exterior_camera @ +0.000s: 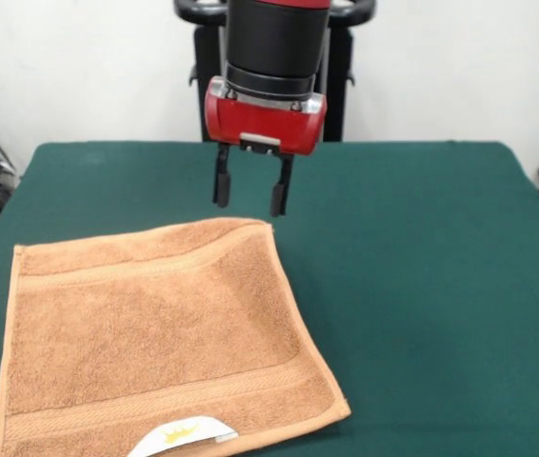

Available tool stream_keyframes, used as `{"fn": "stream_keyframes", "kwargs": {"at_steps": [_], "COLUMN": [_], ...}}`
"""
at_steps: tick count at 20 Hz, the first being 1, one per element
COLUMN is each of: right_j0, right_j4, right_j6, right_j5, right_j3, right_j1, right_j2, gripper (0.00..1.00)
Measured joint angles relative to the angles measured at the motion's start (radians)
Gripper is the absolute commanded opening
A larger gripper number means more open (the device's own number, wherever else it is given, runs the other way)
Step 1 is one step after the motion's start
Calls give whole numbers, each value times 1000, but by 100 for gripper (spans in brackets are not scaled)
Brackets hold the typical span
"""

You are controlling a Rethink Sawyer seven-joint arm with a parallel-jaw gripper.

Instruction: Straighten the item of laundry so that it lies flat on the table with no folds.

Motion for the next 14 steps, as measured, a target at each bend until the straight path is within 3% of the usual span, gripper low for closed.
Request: {"fn": "stream_keyframes", "kwargs": {"at_steps": [14], "right_j0": [-2], "right_j4": [0], "right_j6": [0], "right_j5": [-1], "right_j3": [-1], "right_j1": [41], "right_j2": [0], "gripper": [100]}}
